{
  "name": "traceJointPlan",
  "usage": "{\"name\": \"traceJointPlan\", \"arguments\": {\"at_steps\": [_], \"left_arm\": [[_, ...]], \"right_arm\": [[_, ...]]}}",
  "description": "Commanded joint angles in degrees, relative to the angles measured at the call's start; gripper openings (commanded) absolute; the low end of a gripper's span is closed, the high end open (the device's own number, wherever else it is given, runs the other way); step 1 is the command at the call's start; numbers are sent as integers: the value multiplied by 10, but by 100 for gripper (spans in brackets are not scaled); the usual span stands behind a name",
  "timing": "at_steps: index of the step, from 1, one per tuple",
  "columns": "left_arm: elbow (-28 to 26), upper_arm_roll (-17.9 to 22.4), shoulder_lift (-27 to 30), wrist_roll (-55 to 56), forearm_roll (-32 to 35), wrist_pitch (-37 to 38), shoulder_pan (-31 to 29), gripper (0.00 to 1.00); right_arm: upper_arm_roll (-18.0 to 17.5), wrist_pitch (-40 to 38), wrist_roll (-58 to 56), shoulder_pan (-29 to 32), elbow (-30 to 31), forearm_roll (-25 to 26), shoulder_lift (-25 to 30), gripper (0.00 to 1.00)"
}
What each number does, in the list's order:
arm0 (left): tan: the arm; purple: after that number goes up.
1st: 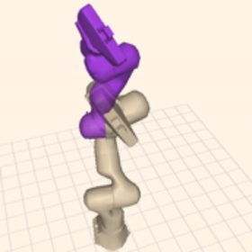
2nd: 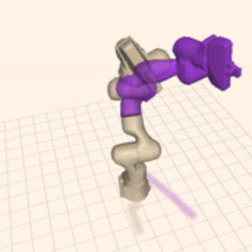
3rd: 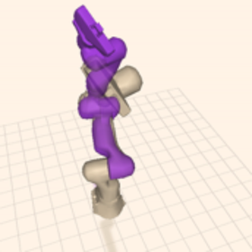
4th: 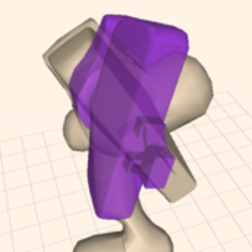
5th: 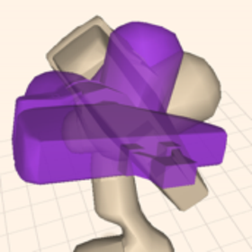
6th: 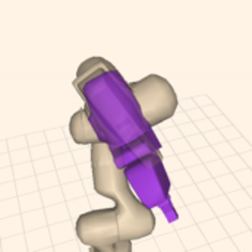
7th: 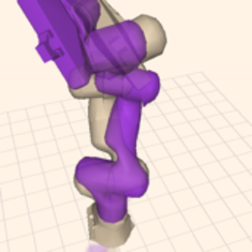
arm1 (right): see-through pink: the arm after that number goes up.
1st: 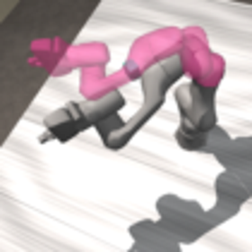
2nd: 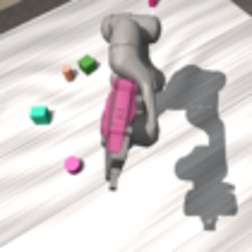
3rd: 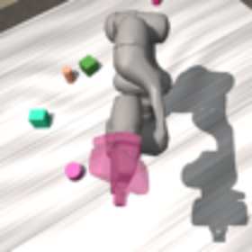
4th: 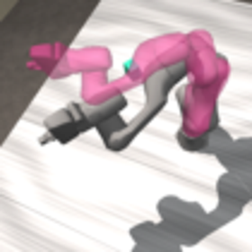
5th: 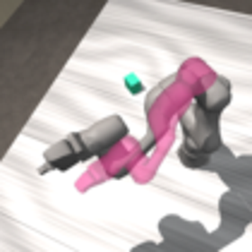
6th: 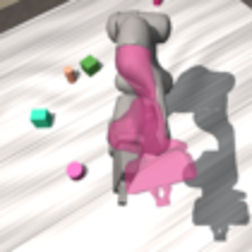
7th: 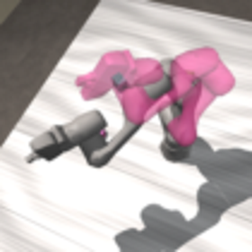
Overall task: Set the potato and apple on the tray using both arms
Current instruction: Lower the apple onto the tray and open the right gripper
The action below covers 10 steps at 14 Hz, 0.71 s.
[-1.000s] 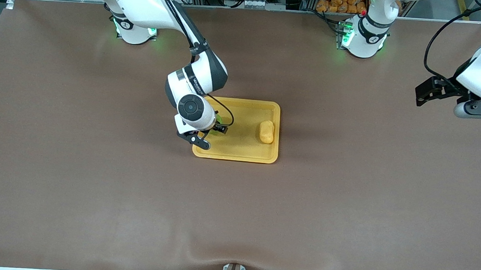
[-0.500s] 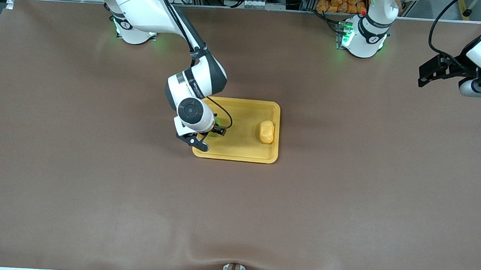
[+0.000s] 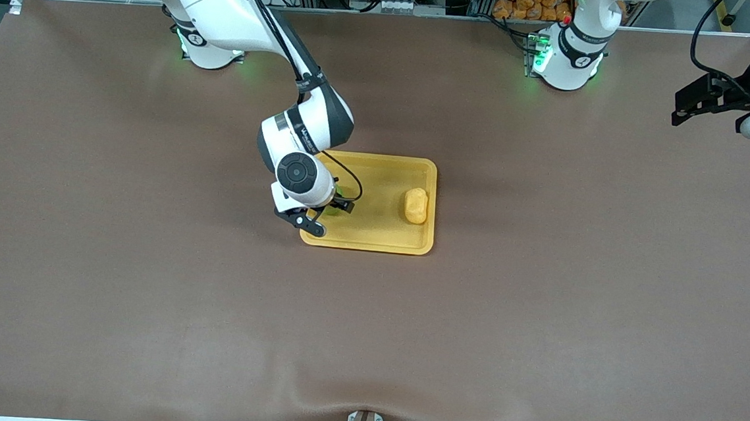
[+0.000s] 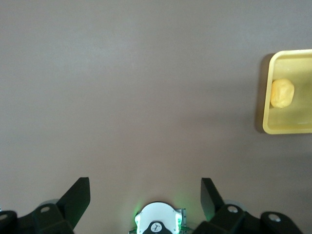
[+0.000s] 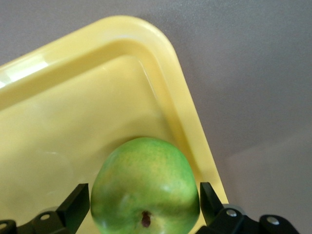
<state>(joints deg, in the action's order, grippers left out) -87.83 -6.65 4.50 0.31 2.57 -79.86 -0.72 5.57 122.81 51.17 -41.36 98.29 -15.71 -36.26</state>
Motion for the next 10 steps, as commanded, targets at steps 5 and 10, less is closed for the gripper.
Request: {"name": "traceJointPlan", "arguments": {"at_steps": [5, 10], "left_arm": [[-16, 4, 17, -4, -34, 5, -7, 100], [-17, 1, 15, 0, -30, 4, -6, 100]], "right_arm": [[6, -141, -5, 12, -65, -3, 22, 100], [6, -213, -12, 57, -139, -2, 41, 100]]}}
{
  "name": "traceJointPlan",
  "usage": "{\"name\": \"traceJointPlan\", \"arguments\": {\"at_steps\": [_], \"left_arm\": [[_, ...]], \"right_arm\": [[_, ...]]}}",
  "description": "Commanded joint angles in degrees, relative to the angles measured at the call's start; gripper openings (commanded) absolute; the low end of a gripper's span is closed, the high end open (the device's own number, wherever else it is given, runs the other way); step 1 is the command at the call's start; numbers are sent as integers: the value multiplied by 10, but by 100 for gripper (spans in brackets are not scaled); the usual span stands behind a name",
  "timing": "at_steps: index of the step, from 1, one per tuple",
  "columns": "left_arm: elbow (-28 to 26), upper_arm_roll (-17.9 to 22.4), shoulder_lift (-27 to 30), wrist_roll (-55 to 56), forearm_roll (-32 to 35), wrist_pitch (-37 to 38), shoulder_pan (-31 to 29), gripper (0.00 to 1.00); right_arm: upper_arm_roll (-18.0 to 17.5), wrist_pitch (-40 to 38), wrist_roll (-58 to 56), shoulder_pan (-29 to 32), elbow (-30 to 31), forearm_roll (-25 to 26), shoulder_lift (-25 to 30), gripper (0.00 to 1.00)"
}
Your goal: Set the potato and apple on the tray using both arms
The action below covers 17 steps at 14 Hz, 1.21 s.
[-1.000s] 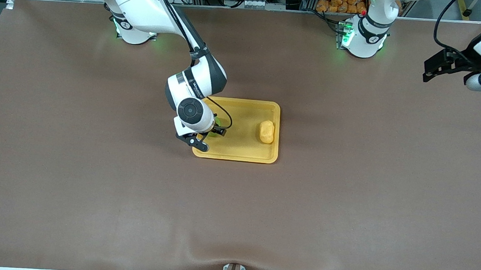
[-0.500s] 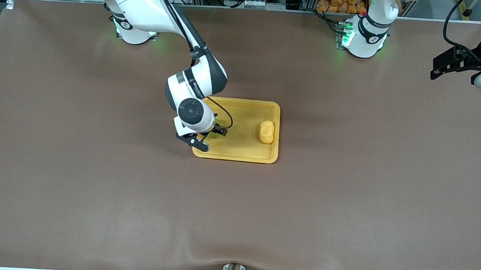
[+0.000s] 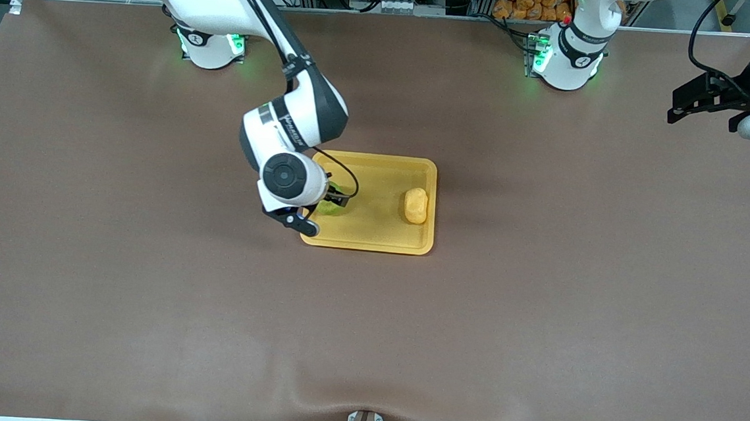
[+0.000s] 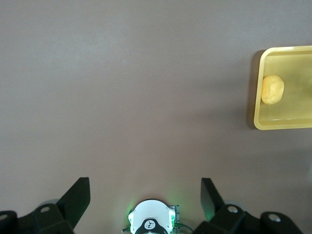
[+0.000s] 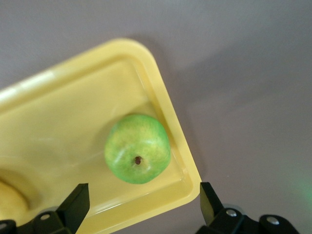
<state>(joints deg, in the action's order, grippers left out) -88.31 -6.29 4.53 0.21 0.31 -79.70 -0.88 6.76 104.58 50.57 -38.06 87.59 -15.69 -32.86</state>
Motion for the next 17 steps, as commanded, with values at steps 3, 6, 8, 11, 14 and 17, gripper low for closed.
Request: {"name": "traceJointPlan", "arguments": {"at_steps": [3, 6, 8, 11, 14, 17], "left_arm": [[-12, -3, 14, 16, -5, 2, -4, 100], [-12, -4, 15, 19, -5, 2, -4, 100], [-13, -4, 16, 21, -4, 2, -4, 100], [-13, -4, 17, 22, -4, 2, -4, 100], [-14, -5, 18, 23, -4, 2, -5, 100], [-15, -5, 20, 23, -4, 2, -5, 100]], "right_arm": [[-4, -60, -11, 66, -86, -2, 8, 100], [-2, -79, -13, 91, -117, -1, 7, 100], [1, -82, -13, 105, -138, 0, 7, 100], [4, -129, -14, 141, -187, 0, 7, 100], [5, -175, -17, 190, -216, -1, 7, 100], [5, -208, -65, 223, -234, 2, 13, 100]]}}
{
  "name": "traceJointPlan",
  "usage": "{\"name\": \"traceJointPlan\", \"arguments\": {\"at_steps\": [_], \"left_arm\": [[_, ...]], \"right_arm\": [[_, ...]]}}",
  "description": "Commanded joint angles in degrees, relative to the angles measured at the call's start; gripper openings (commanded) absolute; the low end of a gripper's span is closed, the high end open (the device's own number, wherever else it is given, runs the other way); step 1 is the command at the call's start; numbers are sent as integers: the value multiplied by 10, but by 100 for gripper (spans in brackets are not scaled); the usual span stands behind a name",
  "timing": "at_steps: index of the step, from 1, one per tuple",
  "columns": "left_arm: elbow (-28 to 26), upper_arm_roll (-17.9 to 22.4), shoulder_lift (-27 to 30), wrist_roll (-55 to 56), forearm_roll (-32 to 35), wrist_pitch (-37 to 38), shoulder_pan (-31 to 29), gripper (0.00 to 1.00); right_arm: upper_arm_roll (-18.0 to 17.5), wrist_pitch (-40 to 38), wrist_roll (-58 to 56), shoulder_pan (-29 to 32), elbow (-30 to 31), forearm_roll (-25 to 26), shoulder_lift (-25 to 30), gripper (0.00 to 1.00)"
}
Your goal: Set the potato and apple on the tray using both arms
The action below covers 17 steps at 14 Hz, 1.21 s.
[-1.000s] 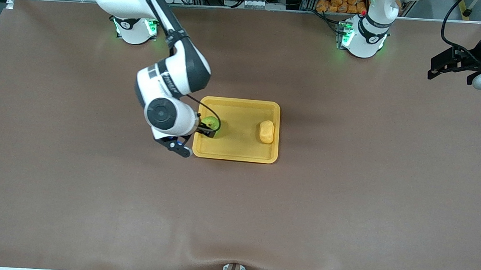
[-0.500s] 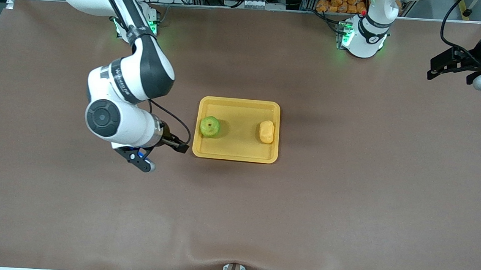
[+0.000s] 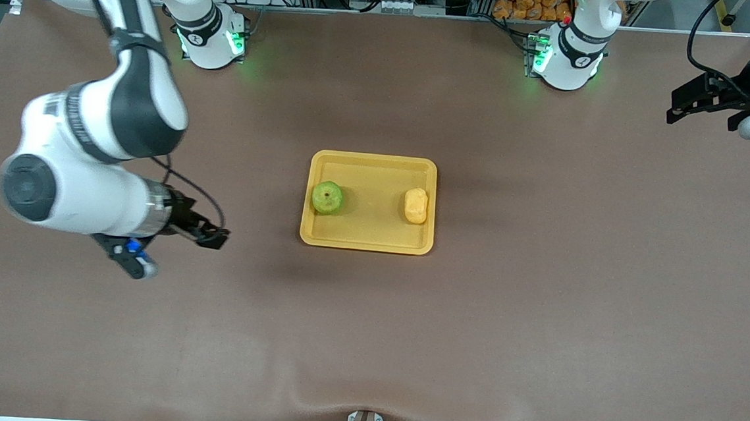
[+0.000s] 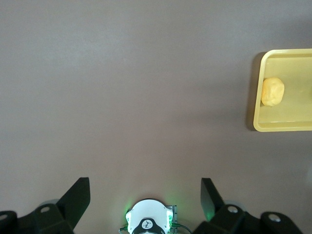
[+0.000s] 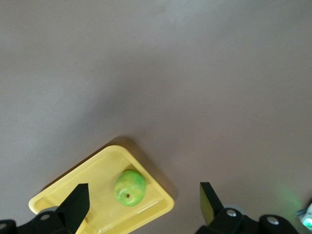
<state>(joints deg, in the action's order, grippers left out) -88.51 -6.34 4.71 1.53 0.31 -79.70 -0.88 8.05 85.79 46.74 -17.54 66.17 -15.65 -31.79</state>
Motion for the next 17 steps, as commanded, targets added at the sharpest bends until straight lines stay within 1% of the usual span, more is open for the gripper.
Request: {"name": "traceJointPlan", "arguments": {"at_steps": [1, 4, 6, 10, 11, 13, 15, 17], "left_arm": [[-15, -4, 21, 9, -4, 2, -5, 100], [-18, -5, 26, 9, -4, 2, -5, 100], [-19, -5, 30, 8, -4, 3, -5, 100], [-27, -5, 40, 8, -4, 3, -5, 100], [-28, -4, 41, 8, -4, 4, -5, 100], [-28, -5, 43, 8, -5, 4, -5, 100], [-28, -4, 45, 8, -5, 4, -5, 100], [-28, -4, 44, 9, -5, 4, -6, 100]], "right_arm": [[-12, -20, -47, 33, -19, 16, 15, 100], [-14, -32, -158, 90, -16, 26, 42, 100], [-15, -44, -210, 124, -14, 32, 58, 100], [-15, -75, -283, 154, -13, 47, 105, 100], [-15, -85, -299, 156, -3, 54, 124, 100], [-19, -84, -339, 172, 42, 69, 178, 100], [-25, -83, -408, 192, 85, 75, 231, 100], [-25, -82, -445, 195, 124, 101, 276, 100]]}}
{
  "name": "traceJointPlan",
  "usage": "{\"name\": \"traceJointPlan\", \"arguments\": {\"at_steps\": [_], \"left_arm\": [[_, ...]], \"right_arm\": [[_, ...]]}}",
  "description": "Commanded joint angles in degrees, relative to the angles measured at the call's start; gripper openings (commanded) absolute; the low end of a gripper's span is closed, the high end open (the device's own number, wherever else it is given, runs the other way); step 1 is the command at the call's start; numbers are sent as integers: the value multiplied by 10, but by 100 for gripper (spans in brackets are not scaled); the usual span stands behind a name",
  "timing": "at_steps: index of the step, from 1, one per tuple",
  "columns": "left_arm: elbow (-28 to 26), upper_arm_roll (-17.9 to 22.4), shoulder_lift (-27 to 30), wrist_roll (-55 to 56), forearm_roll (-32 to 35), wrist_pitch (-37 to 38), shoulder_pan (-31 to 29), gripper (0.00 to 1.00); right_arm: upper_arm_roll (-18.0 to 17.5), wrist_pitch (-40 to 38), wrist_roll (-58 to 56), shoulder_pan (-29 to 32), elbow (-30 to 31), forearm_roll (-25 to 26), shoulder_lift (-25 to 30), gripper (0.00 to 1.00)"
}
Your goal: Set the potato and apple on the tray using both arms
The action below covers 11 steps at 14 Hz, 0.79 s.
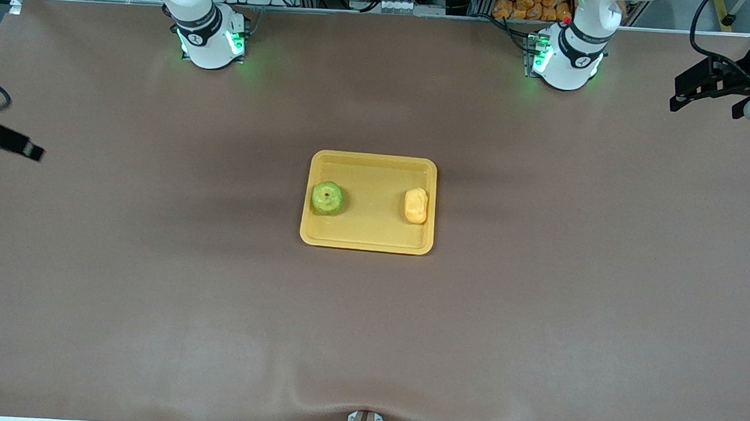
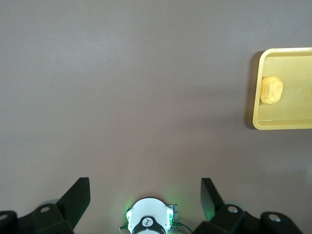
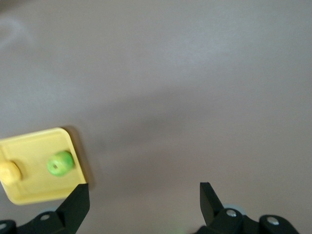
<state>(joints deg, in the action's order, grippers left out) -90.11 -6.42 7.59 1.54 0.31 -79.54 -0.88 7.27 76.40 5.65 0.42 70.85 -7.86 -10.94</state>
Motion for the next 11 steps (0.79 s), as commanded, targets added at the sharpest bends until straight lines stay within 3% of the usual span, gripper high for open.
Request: {"name": "traceJointPlan", "arguments": {"at_steps": [1, 6, 11], "left_arm": [[-12, -3, 16, 14, -5, 3, -6, 100], [-11, -1, 16, 23, -5, 3, -6, 100], [-7, 2, 12, 27, -5, 3, -6, 100]], "right_arm": [[-25, 17, -36, 16, 100, 35, 92, 100], [-59, 69, -38, 17, 213, 73, 186, 100], [-55, 91, -107, 31, 174, 69, 159, 100]]}}
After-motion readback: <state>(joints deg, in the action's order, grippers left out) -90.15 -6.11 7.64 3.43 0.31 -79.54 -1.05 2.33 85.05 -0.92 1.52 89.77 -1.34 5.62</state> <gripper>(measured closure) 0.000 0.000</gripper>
